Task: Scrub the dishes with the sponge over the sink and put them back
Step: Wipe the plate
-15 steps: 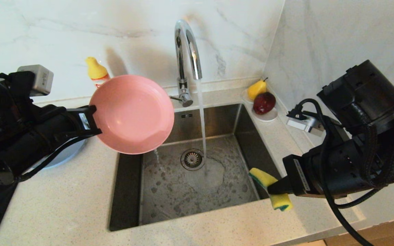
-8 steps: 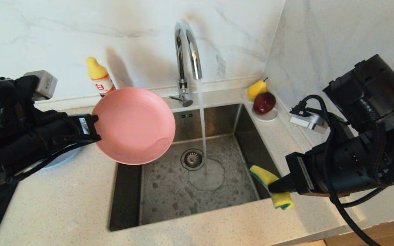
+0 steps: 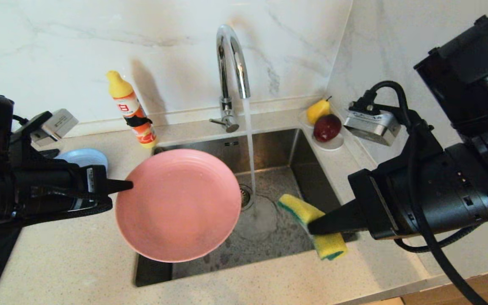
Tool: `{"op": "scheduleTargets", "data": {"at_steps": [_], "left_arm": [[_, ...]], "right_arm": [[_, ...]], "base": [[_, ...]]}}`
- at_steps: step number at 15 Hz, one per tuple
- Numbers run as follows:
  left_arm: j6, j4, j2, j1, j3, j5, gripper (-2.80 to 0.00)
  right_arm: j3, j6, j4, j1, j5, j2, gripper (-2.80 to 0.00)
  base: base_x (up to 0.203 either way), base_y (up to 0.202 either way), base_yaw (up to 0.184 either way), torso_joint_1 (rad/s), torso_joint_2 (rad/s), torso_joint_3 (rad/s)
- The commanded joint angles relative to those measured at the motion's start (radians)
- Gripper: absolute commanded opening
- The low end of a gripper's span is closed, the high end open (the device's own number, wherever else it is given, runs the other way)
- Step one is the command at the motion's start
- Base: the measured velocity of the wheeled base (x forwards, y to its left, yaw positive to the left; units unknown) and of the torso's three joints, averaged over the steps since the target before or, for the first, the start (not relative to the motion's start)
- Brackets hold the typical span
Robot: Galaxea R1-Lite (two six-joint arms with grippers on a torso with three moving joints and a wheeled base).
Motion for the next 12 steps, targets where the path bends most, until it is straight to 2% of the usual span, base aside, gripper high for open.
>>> {"op": "scheduleTargets", "data": {"at_steps": [1,7,12], "left_arm": [[-0.001,0.000,-0.021,-0.028,0.039,-0.038,-2.80],[0.031,-0.027,-0.025,-0.110,0.096,-0.038,-2.80],[0.080,-0.172,-0.029,-0.151,0.194,-0.036,-2.80]], "right_arm": [[-0.069,0.005,0.021,0.048,0.049,0.047,-2.80],[-0.142,0.004,0.049,0.143,0.064,0.208,-2.80],[-0.240,0.003,0.079,0.166,0.064,0.358,-2.80]], "base": [[0.000,0.000,0.000,0.000,0.00,0.000],[0.000,0.000,0.000,0.000,0.00,0.000],[0.000,0.000,0.000,0.000,0.00,0.000]]}}
